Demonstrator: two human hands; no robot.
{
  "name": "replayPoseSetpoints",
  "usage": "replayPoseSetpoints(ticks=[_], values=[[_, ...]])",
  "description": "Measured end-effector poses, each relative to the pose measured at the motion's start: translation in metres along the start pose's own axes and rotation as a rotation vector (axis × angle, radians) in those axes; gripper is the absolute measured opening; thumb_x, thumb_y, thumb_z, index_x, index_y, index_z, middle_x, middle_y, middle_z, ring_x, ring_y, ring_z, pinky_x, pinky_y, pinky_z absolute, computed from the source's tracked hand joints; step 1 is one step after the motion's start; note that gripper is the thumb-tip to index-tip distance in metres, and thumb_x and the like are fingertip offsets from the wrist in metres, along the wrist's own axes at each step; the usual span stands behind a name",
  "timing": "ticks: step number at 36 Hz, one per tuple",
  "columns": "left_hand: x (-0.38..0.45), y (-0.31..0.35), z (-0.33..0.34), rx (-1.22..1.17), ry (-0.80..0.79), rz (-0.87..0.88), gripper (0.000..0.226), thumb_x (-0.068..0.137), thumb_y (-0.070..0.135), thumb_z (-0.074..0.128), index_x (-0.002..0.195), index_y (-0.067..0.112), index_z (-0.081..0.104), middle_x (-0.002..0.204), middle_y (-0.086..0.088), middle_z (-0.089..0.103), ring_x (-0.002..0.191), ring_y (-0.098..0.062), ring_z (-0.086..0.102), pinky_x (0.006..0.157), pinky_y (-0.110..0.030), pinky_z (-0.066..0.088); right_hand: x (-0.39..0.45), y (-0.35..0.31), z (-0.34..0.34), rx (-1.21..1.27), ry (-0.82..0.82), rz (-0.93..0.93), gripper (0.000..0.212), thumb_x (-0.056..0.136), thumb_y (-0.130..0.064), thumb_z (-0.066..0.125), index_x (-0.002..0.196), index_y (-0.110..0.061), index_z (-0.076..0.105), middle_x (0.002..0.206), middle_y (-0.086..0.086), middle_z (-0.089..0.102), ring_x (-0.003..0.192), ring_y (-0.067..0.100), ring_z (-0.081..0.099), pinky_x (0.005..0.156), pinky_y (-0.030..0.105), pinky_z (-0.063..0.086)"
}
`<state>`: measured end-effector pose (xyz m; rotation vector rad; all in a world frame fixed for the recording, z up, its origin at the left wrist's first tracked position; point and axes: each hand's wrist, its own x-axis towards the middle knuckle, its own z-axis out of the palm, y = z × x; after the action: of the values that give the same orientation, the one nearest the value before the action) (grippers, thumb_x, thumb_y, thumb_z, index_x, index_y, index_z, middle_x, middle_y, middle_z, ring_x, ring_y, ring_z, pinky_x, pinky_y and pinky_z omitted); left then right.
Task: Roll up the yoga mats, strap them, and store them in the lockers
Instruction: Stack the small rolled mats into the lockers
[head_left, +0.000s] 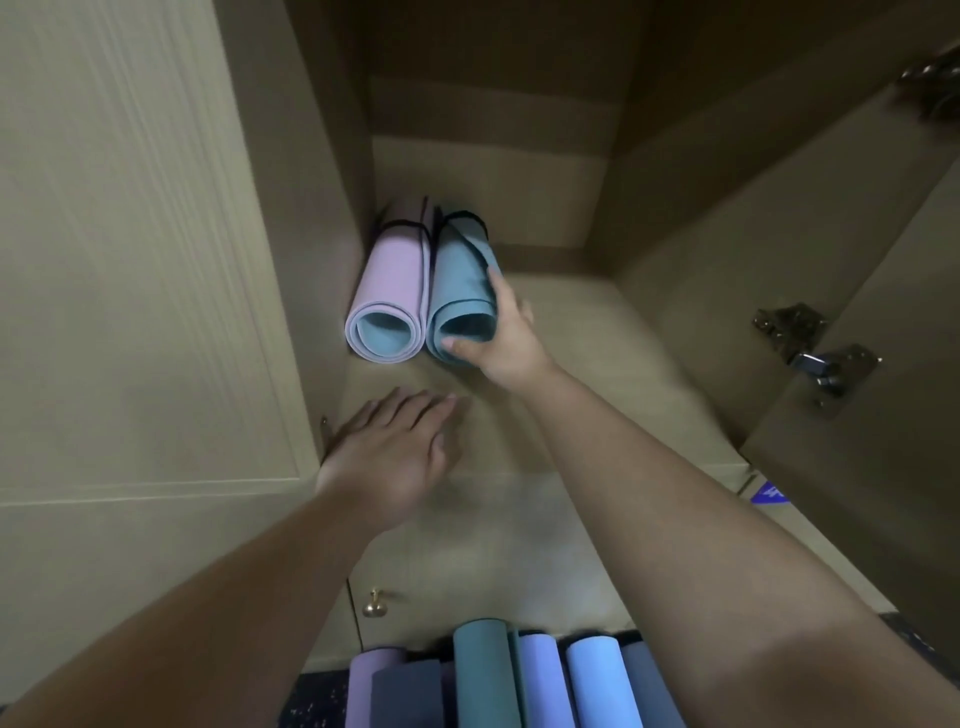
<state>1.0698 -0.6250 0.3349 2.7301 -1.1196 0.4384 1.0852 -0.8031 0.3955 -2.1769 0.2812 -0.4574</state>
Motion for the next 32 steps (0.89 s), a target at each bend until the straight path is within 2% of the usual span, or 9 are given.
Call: replayPoseSetpoints(ticks=[4, 7, 12, 15, 18, 23, 26, 29, 32], values=[[-0.001, 0.002, -0.002, -0.057, 0.008, -0.007, 0.060, 0.086, 0.035, 0.025, 0.132, 0.017, 0.058, 0.128, -0.005, 0.063, 0.118, -0.029, 0.060, 0.097, -0.047, 0.046, -0.009, 0.002, 0.002, -0.051, 0.008, -0.029, 0.096, 0.082, -0.027, 0.078, 0.155, -0.026, 0.016, 0.156, 0.008, 0.020, 0.141, 0.020, 0.031, 0.107, 0.021, 0.024], [-0.001, 0.004, -0.005, -0.050, -0.067, -0.027, 0.083, 0.078, 0.047, -0.004, 0.151, 0.027, 0.030, 0.153, 0.004, 0.037, 0.142, -0.019, 0.031, 0.116, -0.036, 0.021, -0.015, 0.003, 0.000, -0.065, 0.019, -0.028, 0.097, 0.083, -0.029, 0.077, 0.155, -0.027, 0.013, 0.159, 0.006, 0.016, 0.142, 0.022, 0.030, 0.114, 0.031, 0.026], [-0.002, 0.003, -0.005, -0.027, -0.095, -0.022, 0.091, 0.071, 0.049, -0.017, 0.154, 0.028, 0.014, 0.159, 0.007, 0.022, 0.147, -0.015, 0.016, 0.117, -0.030, 0.011, -0.033, 0.008, -0.004, -0.106, 0.025, -0.041, 0.095, 0.084, -0.029, 0.075, 0.155, -0.025, 0.014, 0.160, 0.006, 0.016, 0.145, 0.019, 0.026, 0.116, 0.031, 0.026], [-0.005, 0.005, -0.006, -0.021, -0.074, -0.022, 0.082, 0.079, 0.049, -0.012, 0.154, 0.026, 0.016, 0.159, 0.006, 0.022, 0.146, -0.015, 0.019, 0.116, -0.030, 0.013, -0.048, 0.011, -0.007, -0.096, 0.039, -0.062, 0.093, 0.084, -0.025, 0.076, 0.155, -0.020, 0.016, 0.159, 0.007, 0.019, 0.146, 0.018, 0.023, 0.117, 0.028, 0.022], [-0.005, 0.005, -0.006, -0.041, -0.080, -0.015, 0.053, 0.102, 0.038, 0.019, 0.153, 0.024, 0.020, 0.160, 0.001, 0.020, 0.145, -0.016, 0.021, 0.115, -0.032, 0.015, -0.071, 0.015, -0.007, -0.096, 0.074, -0.093, 0.089, 0.084, -0.022, 0.075, 0.154, -0.016, 0.020, 0.156, 0.008, 0.028, 0.143, 0.017, 0.026, 0.109, 0.017, 0.019], [-0.014, 0.009, 0.002, -0.033, 0.028, -0.048, 0.052, 0.101, 0.040, 0.026, 0.142, 0.014, 0.045, 0.151, -0.011, 0.038, 0.135, -0.029, 0.039, 0.113, -0.040, 0.019, -0.132, 0.030, 0.006, -0.050, 0.187, -0.178, 0.070, 0.088, -0.011, 0.066, 0.150, -0.012, 0.032, 0.154, 0.009, 0.035, 0.143, 0.018, 0.030, 0.116, 0.024, 0.024], [-0.040, 0.019, 0.014, -0.051, 0.194, -0.015, 0.057, 0.096, 0.037, 0.025, 0.132, 0.006, 0.055, 0.140, -0.016, 0.051, 0.131, -0.034, 0.045, 0.113, -0.043, 0.014, -0.175, 0.049, 0.021, -0.078, 0.279, -0.257, 0.063, 0.088, -0.011, 0.059, 0.146, -0.007, 0.038, 0.155, 0.011, 0.032, 0.145, 0.019, 0.026, 0.115, 0.015, 0.017], [-0.078, 0.031, 0.041, -0.084, 0.340, 0.056, 0.049, 0.096, 0.030, 0.036, 0.138, 0.009, 0.049, 0.145, -0.015, 0.047, 0.137, -0.032, 0.035, 0.113, -0.044, 0.014, -0.217, 0.075, 0.039, -0.108, 0.270, -0.228, 0.062, 0.087, -0.013, 0.055, 0.147, -0.008, 0.038, 0.156, 0.009, 0.029, 0.145, 0.018, 0.024, 0.115, 0.014, 0.015], [-0.120, 0.040, 0.078, -0.133, 0.256, 0.041, 0.051, 0.097, 0.029, 0.034, 0.146, 0.017, 0.035, 0.153, -0.015, 0.034, 0.142, -0.029, 0.023, 0.115, -0.043, 0.011, -0.257, 0.106, 0.057, -0.094, 0.166, -0.109, 0.066, 0.089, -0.013, 0.053, 0.150, -0.016, 0.031, 0.157, -0.002, 0.023, 0.143, 0.001, 0.016, 0.114, 0.013, 0.013]])
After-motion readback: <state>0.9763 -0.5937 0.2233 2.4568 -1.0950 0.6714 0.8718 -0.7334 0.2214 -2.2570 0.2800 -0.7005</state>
